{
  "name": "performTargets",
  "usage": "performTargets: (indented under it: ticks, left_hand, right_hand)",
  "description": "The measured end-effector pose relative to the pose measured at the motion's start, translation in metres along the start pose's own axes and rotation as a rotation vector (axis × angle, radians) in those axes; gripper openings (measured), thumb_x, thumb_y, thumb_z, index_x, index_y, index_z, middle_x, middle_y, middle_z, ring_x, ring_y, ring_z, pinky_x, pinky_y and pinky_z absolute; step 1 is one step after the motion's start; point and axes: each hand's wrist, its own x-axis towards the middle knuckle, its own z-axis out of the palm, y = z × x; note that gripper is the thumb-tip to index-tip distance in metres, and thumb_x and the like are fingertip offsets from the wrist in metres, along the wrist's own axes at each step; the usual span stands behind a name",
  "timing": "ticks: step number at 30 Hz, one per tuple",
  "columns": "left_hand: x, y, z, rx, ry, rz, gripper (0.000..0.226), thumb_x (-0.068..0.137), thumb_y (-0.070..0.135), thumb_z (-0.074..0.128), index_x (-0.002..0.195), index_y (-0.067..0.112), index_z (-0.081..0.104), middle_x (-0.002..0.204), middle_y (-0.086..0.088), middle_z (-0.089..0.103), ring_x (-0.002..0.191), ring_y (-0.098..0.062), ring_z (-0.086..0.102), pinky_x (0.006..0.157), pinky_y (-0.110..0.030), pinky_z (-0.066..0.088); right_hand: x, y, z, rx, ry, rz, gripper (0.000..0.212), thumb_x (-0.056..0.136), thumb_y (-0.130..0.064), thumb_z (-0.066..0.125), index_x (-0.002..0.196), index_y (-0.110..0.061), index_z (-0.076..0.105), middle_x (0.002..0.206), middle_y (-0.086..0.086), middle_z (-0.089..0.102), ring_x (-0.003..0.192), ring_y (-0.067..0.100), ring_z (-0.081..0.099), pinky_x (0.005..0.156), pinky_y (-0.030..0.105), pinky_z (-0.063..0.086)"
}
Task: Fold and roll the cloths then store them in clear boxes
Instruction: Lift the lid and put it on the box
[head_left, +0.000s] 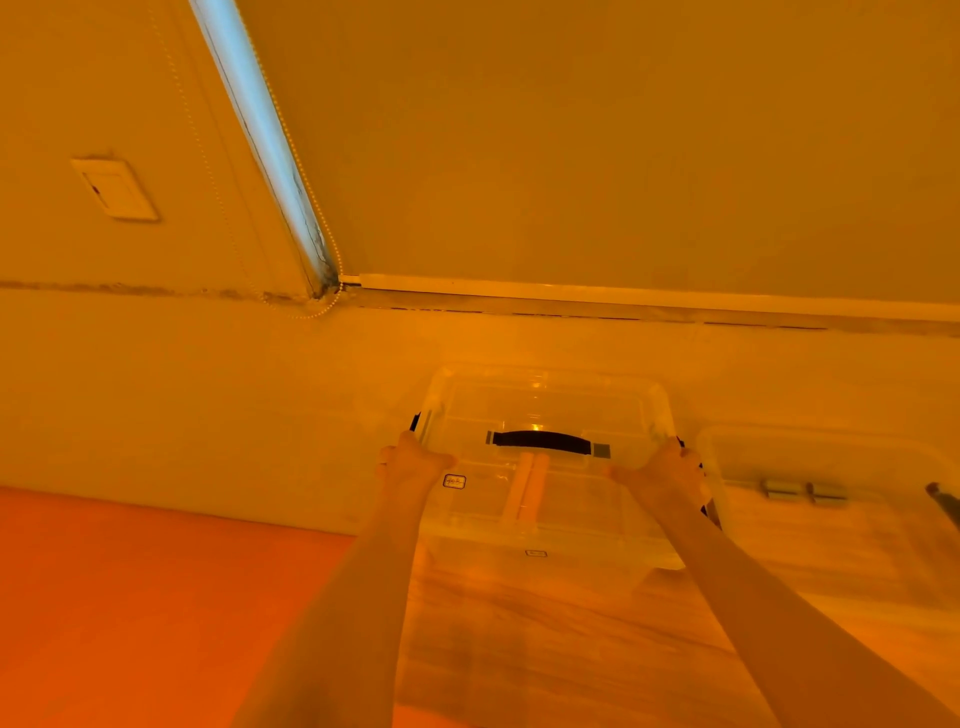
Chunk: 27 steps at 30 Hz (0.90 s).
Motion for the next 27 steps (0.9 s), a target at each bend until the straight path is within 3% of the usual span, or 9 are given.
performTargets:
  ticks: [13, 18, 24, 27]
  left_hand:
    - [-0.013, 0.001, -0.001, 0.118, 0.026, 0.077, 0.076, 0.078, 0.039, 0.07, 0.136, 0.006, 0.034, 0.13, -0.019, 0.04, 0.12, -0.034, 0.043, 0.099, -0.046, 0.044]
    - [-0.018, -0.003, 0.001, 0.088, 0.006, 0.12, 0.084, 0.083, 0.04, 0.066, 0.148, 0.022, 0.016, 0.135, -0.021, 0.032, 0.123, -0.039, 0.038, 0.101, -0.049, 0.041]
    - [-0.023, -0.001, -0.001, 0.066, -0.011, 0.12, 0.081, 0.081, 0.036, 0.069, 0.145, 0.024, 0.022, 0.133, -0.019, 0.033, 0.12, -0.038, 0.038, 0.099, -0.048, 0.041]
    - [-0.028, 0.008, -0.003, 0.077, -0.008, 0.08, 0.084, 0.08, 0.036, 0.07, 0.147, 0.026, 0.02, 0.141, -0.019, 0.024, 0.129, -0.04, 0.027, 0.104, -0.054, 0.035]
  right_hand:
    - [0.01, 0.01, 0.001, -0.037, -0.004, -0.093, 0.104, 0.066, -0.052, 0.077, 0.143, -0.005, 0.025, 0.143, 0.021, 0.031, 0.131, 0.038, 0.033, 0.099, 0.049, 0.043]
    - [0.01, 0.016, 0.005, -0.01, 0.011, -0.104, 0.105, 0.067, -0.054, 0.076, 0.145, -0.009, 0.021, 0.145, 0.019, 0.029, 0.134, 0.038, 0.03, 0.1, 0.053, 0.04]
    - [0.003, 0.03, 0.01, -0.046, 0.072, -0.132, 0.103, 0.069, -0.064, 0.068, 0.143, -0.008, 0.021, 0.142, 0.018, 0.034, 0.131, 0.036, 0.035, 0.1, 0.049, 0.042]
    - [0.004, 0.031, 0.008, -0.033, 0.062, -0.149, 0.102, 0.07, -0.064, 0.067, 0.142, -0.008, 0.022, 0.142, 0.018, 0.034, 0.131, 0.035, 0.035, 0.1, 0.049, 0.04]
